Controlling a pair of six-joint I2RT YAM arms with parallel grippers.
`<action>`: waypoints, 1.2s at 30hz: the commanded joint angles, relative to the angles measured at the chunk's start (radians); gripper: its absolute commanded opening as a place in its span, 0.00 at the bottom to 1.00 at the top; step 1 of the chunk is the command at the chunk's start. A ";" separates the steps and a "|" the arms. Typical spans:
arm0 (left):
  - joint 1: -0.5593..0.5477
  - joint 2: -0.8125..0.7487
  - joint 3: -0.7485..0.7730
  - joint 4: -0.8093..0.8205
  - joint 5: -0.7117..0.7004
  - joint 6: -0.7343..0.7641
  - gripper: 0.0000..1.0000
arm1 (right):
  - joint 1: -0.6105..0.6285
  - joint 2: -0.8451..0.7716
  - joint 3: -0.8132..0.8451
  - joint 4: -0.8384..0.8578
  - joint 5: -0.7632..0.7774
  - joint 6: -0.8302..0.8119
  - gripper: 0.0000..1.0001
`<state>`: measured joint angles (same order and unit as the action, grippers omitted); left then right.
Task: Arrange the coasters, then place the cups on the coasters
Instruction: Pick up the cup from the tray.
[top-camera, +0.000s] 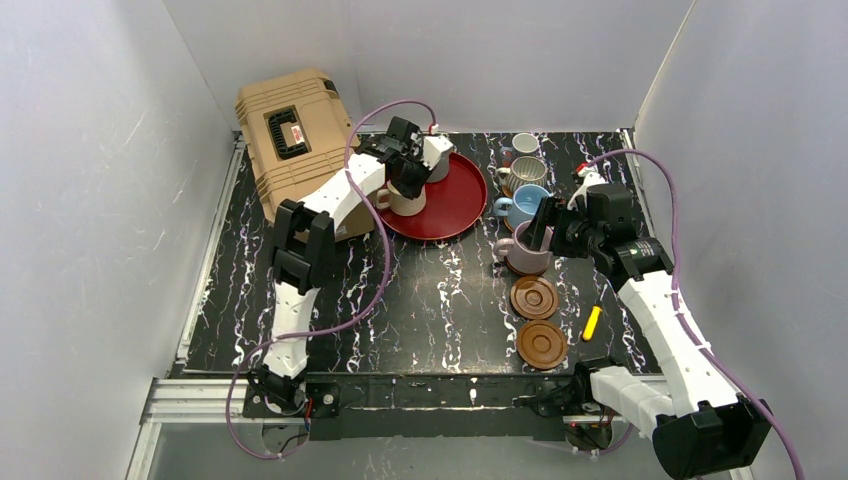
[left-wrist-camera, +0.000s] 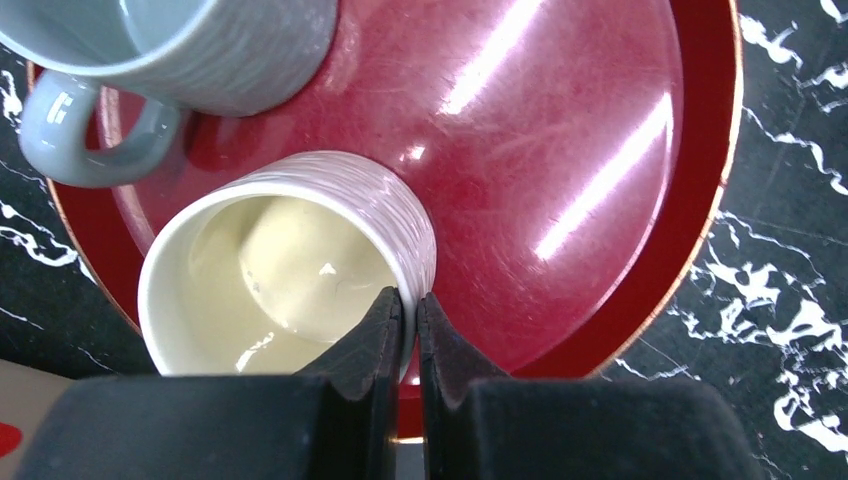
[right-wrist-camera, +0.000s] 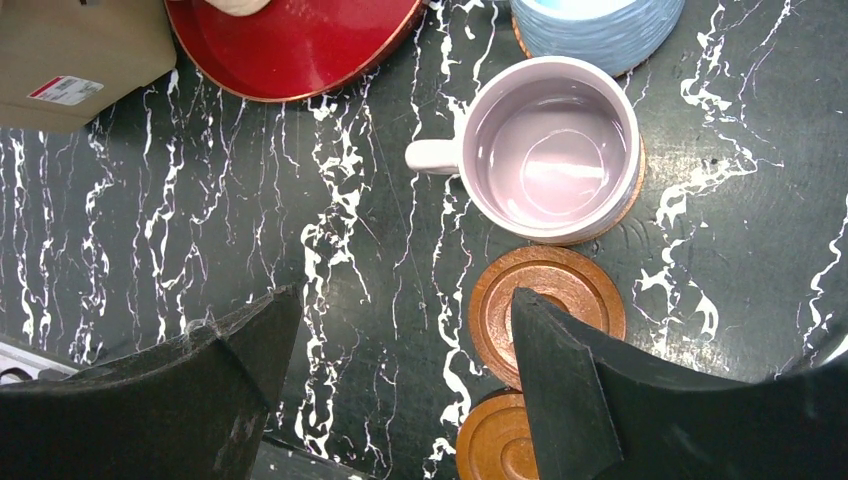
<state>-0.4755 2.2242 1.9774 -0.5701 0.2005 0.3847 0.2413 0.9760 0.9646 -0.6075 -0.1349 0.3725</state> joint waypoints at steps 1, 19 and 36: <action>-0.027 -0.175 -0.059 0.055 0.005 0.014 0.00 | -0.005 -0.013 0.000 0.039 -0.009 0.014 0.85; -0.168 -0.628 -0.399 0.116 0.051 -0.078 0.00 | -0.004 0.031 0.001 0.026 -0.068 0.061 0.87; -0.430 -0.938 -0.883 0.225 0.078 -0.219 0.00 | 0.119 0.190 -0.038 0.093 -0.289 0.121 0.83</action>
<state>-0.8730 1.3590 1.1172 -0.4618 0.2512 0.1944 0.2920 1.1282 0.9569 -0.5835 -0.3397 0.4534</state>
